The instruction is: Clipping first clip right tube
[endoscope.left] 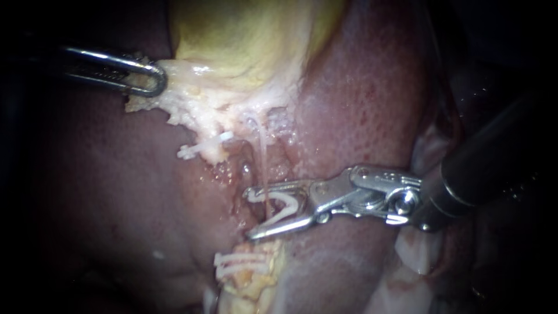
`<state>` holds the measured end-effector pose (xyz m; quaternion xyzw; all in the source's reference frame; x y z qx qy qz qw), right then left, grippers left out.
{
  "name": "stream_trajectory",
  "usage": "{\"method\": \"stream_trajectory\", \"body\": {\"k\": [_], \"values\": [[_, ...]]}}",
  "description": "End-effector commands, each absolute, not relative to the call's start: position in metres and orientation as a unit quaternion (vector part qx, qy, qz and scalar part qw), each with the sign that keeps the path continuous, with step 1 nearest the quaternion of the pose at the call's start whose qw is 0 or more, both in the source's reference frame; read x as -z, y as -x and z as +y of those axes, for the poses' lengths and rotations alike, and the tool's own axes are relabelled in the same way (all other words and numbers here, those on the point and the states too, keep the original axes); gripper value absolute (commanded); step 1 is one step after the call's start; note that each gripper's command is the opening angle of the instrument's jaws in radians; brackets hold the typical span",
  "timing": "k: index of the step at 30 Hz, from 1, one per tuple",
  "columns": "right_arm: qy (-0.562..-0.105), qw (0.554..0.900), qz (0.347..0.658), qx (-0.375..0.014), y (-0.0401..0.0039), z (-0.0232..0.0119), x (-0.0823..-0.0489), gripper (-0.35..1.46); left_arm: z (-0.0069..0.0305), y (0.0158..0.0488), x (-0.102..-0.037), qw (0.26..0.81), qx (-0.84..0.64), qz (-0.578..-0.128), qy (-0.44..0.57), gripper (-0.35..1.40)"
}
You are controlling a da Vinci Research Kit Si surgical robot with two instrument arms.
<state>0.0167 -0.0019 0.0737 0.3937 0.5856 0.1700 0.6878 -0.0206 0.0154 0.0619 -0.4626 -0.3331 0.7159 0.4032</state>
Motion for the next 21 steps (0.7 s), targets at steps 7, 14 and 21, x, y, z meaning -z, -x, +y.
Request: {"method": "stream_trajectory", "body": {"k": [7, 14, 21], "values": [[-0.414, 0.683, 0.584, -0.145, -0.0168, -0.0035, -0.0712, 0.45, 0.0153, 0.0205, -0.0619, 0.403, -0.716, -0.333, 0.463, -0.35], [-0.425, 0.678, 0.584, -0.138, -0.0169, -0.0027, -0.0685, 0.4, 0.0153, 0.0205, -0.0618, 0.403, -0.716, -0.333, 0.462, -0.35], [-0.432, 0.674, 0.579, -0.154, -0.0163, -0.002, -0.0674, 0.19, 0.0154, 0.0205, -0.0618, 0.403, -0.716, -0.333, 0.462, -0.35]]}}
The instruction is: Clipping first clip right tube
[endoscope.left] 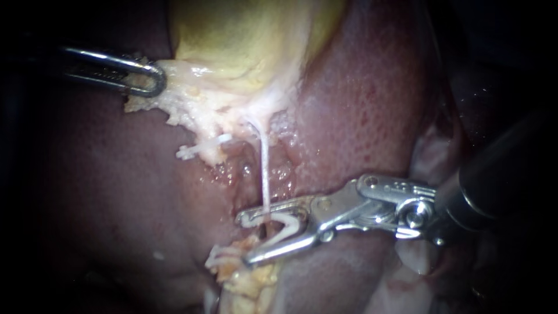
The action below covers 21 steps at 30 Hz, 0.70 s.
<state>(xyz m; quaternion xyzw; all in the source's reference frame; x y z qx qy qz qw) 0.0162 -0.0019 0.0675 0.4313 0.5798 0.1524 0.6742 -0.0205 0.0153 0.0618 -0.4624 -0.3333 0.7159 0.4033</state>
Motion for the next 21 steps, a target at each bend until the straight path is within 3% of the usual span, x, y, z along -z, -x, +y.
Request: {"method": "stream_trajectory", "body": {"k": [1, 7, 21], "values": [[-0.439, 0.672, 0.574, -0.162, -0.0162, -0.0021, -0.0675, 0.1, 0.0154, 0.0205, -0.0618, 0.403, -0.716, -0.333, 0.463, -0.35], [-0.461, 0.664, 0.557, -0.191, -0.0158, -0.0022, -0.0676, -0.35, 0.0153, 0.0205, -0.0618, 0.403, -0.716, -0.333, 0.462, -0.35], [-0.463, 0.663, 0.556, -0.193, -0.0155, -0.0021, -0.0678, -0.35, 0.0153, 0.0205, -0.0618, 0.403, -0.716, -0.333, 0.462, -0.35]]}}
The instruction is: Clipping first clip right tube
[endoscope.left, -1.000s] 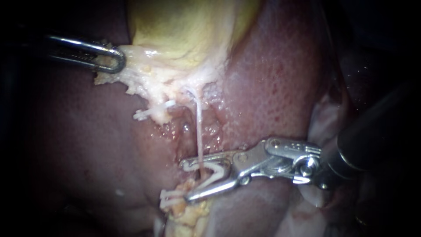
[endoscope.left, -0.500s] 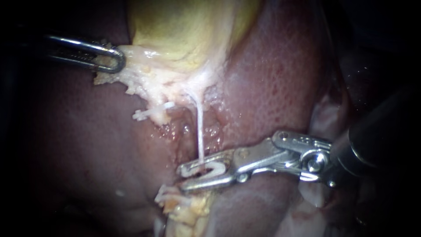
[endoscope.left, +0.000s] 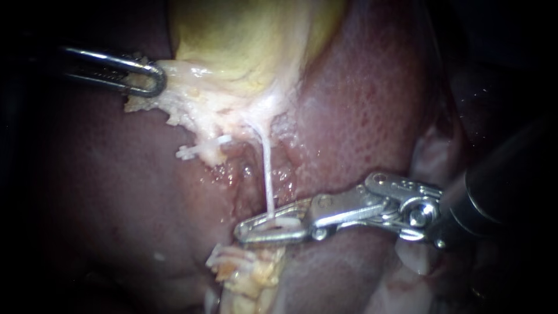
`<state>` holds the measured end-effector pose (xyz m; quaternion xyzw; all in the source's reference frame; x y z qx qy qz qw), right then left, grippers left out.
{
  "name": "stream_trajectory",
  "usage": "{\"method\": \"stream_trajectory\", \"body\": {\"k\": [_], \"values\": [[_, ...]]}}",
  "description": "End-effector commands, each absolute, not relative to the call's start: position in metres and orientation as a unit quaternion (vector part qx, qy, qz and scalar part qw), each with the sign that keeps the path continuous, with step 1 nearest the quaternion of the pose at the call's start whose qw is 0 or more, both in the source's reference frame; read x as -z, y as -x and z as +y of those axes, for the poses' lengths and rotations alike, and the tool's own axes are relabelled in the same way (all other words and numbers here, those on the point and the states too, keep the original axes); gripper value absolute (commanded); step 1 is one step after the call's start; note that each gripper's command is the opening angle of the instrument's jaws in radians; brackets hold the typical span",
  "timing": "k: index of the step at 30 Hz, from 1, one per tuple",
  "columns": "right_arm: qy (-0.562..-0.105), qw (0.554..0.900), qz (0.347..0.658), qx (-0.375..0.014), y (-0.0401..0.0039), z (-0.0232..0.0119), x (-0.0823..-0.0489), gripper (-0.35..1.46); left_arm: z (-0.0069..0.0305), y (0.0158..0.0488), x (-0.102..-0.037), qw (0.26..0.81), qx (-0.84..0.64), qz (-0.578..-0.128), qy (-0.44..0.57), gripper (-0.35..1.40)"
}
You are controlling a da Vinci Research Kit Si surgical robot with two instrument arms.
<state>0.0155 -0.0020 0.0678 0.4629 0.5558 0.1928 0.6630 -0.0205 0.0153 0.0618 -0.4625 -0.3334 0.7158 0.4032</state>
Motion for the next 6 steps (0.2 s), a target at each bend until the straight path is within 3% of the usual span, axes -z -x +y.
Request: {"method": "stream_trajectory", "body": {"k": [1, 6], "values": [[-0.463, 0.663, 0.556, -0.193, -0.0155, -0.0021, -0.0679, -0.35, 0.0154, 0.0205, -0.0618, 0.403, -0.716, -0.333, 0.462, -0.35], [-0.462, 0.664, 0.556, -0.192, -0.0156, -0.0023, -0.068, -0.35, 0.0154, 0.0206, -0.0618, 0.403, -0.716, -0.333, 0.462, -0.35]]}}
